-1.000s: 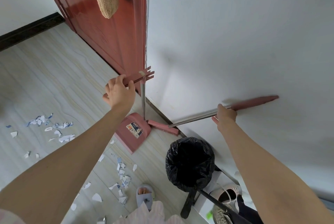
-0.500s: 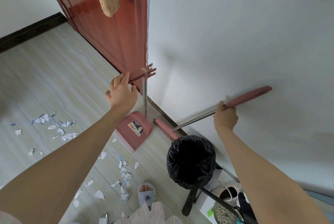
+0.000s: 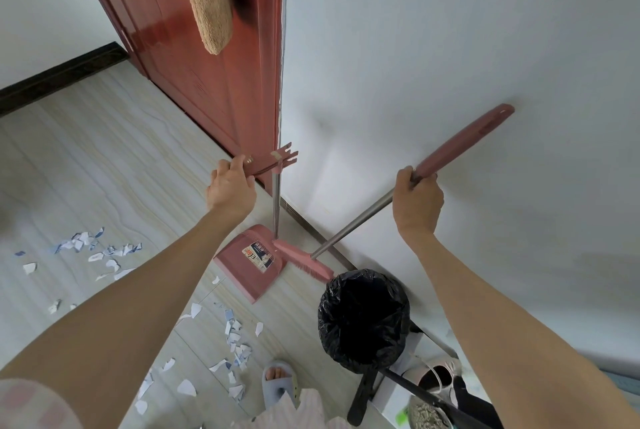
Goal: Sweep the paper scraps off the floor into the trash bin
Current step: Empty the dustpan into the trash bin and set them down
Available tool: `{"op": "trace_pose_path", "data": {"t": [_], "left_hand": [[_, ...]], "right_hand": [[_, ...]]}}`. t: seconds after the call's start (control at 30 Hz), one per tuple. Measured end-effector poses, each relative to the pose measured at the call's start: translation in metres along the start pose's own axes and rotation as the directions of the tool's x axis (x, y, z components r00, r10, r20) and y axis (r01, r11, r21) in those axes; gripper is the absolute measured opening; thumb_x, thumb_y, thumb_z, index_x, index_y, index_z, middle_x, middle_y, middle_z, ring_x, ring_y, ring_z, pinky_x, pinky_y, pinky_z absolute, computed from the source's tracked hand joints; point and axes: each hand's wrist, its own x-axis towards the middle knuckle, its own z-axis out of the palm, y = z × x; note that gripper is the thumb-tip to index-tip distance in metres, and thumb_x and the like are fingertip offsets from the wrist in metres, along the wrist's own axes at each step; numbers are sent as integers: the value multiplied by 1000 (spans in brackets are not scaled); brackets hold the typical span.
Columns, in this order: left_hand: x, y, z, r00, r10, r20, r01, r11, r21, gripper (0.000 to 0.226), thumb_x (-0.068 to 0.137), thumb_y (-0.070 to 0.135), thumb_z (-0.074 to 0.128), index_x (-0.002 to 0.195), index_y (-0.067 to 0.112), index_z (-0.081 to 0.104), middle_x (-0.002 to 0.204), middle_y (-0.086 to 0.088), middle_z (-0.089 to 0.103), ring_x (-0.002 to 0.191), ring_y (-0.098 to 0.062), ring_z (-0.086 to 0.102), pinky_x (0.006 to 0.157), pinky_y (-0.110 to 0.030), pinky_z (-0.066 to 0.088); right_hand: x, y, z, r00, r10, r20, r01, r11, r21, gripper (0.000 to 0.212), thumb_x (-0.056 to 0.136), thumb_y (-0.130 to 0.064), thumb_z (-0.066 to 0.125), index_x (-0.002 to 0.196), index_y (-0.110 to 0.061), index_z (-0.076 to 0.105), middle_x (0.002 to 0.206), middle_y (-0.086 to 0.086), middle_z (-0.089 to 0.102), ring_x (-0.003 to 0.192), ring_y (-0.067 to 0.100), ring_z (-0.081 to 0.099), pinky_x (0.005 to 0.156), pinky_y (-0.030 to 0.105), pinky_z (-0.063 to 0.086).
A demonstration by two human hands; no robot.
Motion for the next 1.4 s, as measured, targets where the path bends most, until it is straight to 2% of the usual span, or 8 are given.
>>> {"op": "trace_pose_path", "data": {"t": [0.13, 0.3, 0.6, 0.8, 1.0, 1.17, 1.27, 1.4], "left_hand": [[3, 0, 0, 998, 34, 60, -31, 998, -55, 41, 100, 16, 44, 138, 0, 43, 133, -22, 37, 120, -38, 43, 105, -46, 38], [0, 4, 10, 993, 18, 116, 4, 982, -191, 29, 101, 10, 39, 128, -2, 39, 125, -20, 49, 112, -31, 47, 87, -38, 40], [-6, 31, 36, 984, 84, 156, -20, 927, -374, 24, 101, 15, 43, 123, 6, 45, 94, -3, 53, 70, -11, 48, 58, -25, 39], [-7, 49, 52, 957, 170, 237, -74, 927, -368, 28, 100, 14, 46, 127, 7, 50, 109, -6, 57, 84, -13, 51, 72, -16, 40], [-3, 45, 42, 946, 167, 278, -79, 950, -301, 45, 99, 15, 45, 143, 12, 38, 131, -10, 52, 105, -22, 54, 87, -27, 41], [-16, 16, 15, 963, 64, 262, 24, 948, -317, 47, 99, 22, 48, 144, 14, 36, 140, -6, 46, 118, -21, 51, 96, -29, 40], [-30, -17, -7, 966, -5, 259, 76, 961, -266, 41, 99, 22, 46, 139, 14, 41, 136, -5, 49, 122, -20, 49, 96, -31, 42], [-66, -86, -47, 974, -148, 172, 191, 944, -269, 38, 100, 22, 44, 136, 14, 45, 131, -5, 55, 116, -19, 52, 84, -26, 40]], "right_hand": [[9, -10, -2, 1000, -2, -21, 4, 997, 77, 24, 97, -24, 40, 82, -5, 44, 58, -1, 45, 61, 27, 50, 62, 31, 39], [-7, -1, 36, 975, 59, 213, -91, 985, 144, 27, 97, -35, 42, 88, -10, 45, 67, 7, 58, 67, 34, 67, 69, 43, 56], [-13, 26, 85, 859, 265, 439, -343, 933, 108, 29, 99, -34, 39, 102, -5, 46, 67, -1, 55, 71, 27, 67, 74, 30, 52], [14, 30, 88, 738, 428, 522, -587, 788, 184, 42, 101, -23, 40, 137, -3, 37, 104, 2, 46, 101, 23, 55, 99, 40, 49], [19, 32, 81, 684, 492, 539, -623, 778, 81, 45, 98, -19, 43, 138, 0, 37, 113, 10, 49, 95, 20, 52, 97, 38, 51], [-20, 26, 86, 561, 522, 642, -534, 821, -201, 17, 97, -17, 44, 103, -3, 53, 75, 5, 51, 75, 21, 57, 78, 31, 54], [-57, 8, 98, 502, 437, 746, -354, 891, -284, 23, 97, -18, 43, 75, -14, 49, 66, 2, 51, 62, 19, 53, 55, 26, 47], [-125, -23, 125, 443, 263, 857, -61, 963, -264, 30, 97, -26, 44, 67, -21, 47, 75, 3, 56, 72, 21, 54, 64, 29, 48]]}}
